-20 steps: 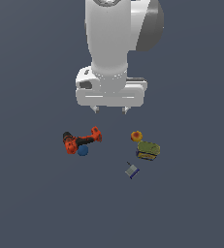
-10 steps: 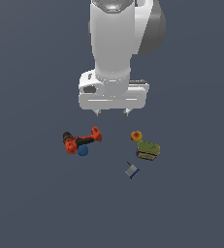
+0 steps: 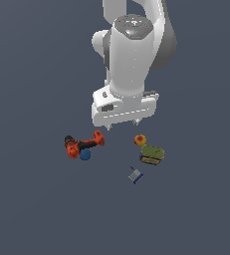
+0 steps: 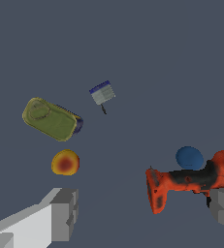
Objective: Pick up a designated object from a clutter of objects.
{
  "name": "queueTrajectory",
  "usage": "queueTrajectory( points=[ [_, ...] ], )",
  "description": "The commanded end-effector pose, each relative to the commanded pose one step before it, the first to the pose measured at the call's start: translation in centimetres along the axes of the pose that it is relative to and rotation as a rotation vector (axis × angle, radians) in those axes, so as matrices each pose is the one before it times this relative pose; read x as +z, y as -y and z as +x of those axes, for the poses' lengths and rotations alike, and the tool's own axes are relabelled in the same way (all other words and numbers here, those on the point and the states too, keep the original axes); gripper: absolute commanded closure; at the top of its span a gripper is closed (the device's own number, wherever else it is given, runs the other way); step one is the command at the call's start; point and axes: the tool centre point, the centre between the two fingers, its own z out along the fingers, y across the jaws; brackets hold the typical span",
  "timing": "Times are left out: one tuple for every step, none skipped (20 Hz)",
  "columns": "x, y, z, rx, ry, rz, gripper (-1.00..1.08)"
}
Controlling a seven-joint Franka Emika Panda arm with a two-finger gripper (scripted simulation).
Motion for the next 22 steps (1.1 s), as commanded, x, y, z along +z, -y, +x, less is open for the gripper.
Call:
queueTrajectory(
  points=[
    [1.105, 0.881, 0.665, -0.08469, -0.00028, -0.00597, -0.92],
    [0.472, 0.364, 0.308, -0.03644, -0.00026, -0.00227, -0.92],
    [0.473, 0.361, 0.315, -0.03649, -0.00029, -0.00209, -0.92],
    [0.475, 0.359, 0.322, -0.03652, -0.00033, -0.00191, -0.92],
    [0.476, 0.356, 0.33, -0.03656, -0.00037, -0.00174, -0.92],
    [0.477, 0.353, 0.337, -0.03658, -0.00043, -0.00157, -0.92],
    [0.477, 0.35, 0.344, -0.03661, -0.0005, -0.0014, -0.92],
    [0.478, 0.347, 0.351, -0.03663, -0.00058, -0.00124, -0.92],
    [0.479, 0.343, 0.359, -0.03665, -0.00067, -0.00108, -0.92],
    [0.48, 0.34, 0.366, -0.03667, -0.00076, -0.00093, -0.92],
    [0.481, 0.336, 0.373, -0.03668, -0.00087, -0.00079, -0.92],
    [0.481, 0.331, 0.381, -0.03668, -0.00098, -0.00065, -0.92],
    [0.482, 0.327, 0.388, -0.03668, -0.0011, -0.00052, -0.92],
    [0.482, 0.323, 0.396, -0.03669, -0.00123, -0.00039, -0.92],
    [0.483, 0.318, 0.403, -0.03668, -0.00137, -0.00028, -0.92],
    [0.483, 0.313, 0.41, -0.03668, -0.00151, -0.00017, -0.92],
    [0.484, 0.308, 0.417, -0.03667, -0.00166, -0.00007, -0.92],
    [0.484, 0.302, 0.425, -0.03665, -0.00181, 0.00002, -0.92],
    [0.481, 0.294, 0.429, -0.03636, -0.00196, 0.00011, -0.92],
    [0.46, 0.275, 0.417, -0.03474, -0.00203, 0.00017, -0.92],
    [0.435, 0.256, 0.401, -0.03285, -0.00206, 0.00022, -0.92],
    [0.41, 0.236, 0.383, -0.03094, -0.00207, 0.00025, -0.92]
  ],
)
